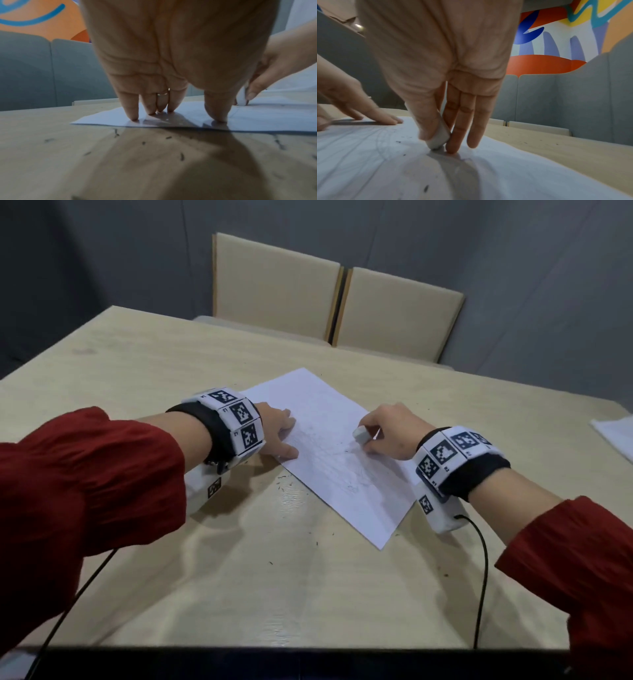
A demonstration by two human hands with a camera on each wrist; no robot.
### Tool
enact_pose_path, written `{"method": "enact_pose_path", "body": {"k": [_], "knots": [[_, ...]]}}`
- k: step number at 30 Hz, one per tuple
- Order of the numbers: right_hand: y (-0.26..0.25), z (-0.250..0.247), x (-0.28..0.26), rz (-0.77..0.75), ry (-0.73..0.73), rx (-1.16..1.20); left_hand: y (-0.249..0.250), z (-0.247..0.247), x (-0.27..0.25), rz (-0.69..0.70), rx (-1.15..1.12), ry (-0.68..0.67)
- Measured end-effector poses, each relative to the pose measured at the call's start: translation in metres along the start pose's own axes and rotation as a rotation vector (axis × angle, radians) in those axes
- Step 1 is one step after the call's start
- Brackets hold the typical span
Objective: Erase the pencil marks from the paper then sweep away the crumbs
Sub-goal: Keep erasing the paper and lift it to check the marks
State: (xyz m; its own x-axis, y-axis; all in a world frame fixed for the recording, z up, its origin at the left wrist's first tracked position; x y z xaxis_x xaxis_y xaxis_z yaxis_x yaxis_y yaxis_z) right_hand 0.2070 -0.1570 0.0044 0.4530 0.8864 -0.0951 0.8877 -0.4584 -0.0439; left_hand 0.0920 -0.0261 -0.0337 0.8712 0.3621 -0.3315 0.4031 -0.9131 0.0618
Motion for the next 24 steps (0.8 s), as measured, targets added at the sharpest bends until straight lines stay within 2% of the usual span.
{"method": "enact_pose_path", "body": {"k": [5, 11, 19, 24], "knots": [[0.015, -0.006, 0.002, 0.068, 0.027, -0.001, 0.006, -0.002, -0.013, 0.043, 0.022, -0.055], [0.005, -0.011, 0.013, 0.089, 0.063, 0.004, 0.012, -0.032, -0.018, 0.081, -0.071, 0.084], [-0.042, -0.014, 0.031, 0.000, 0.082, 0.245, 0.009, -0.002, 0.004, 0.050, -0.096, -0.082], [-0.059, -0.005, 0.040, -0.033, 0.078, 0.126, 0.008, 0.003, 0.006, 0.041, -0.100, -0.040]]}}
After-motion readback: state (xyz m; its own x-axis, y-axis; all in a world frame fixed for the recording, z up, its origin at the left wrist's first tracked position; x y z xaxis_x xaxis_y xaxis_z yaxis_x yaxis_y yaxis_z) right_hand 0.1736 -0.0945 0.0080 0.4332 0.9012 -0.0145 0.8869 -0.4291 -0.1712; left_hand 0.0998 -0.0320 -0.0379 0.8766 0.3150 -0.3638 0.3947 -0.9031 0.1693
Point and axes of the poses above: each hand's wrist, its own x-axis towards the middle knuckle, its own z-axis out of the palm, y = z × x, the point moved 8 cm from there along x, towards the middle knuckle, and after that the axes turned 6 degrees about -x, right-handed, at the moved point
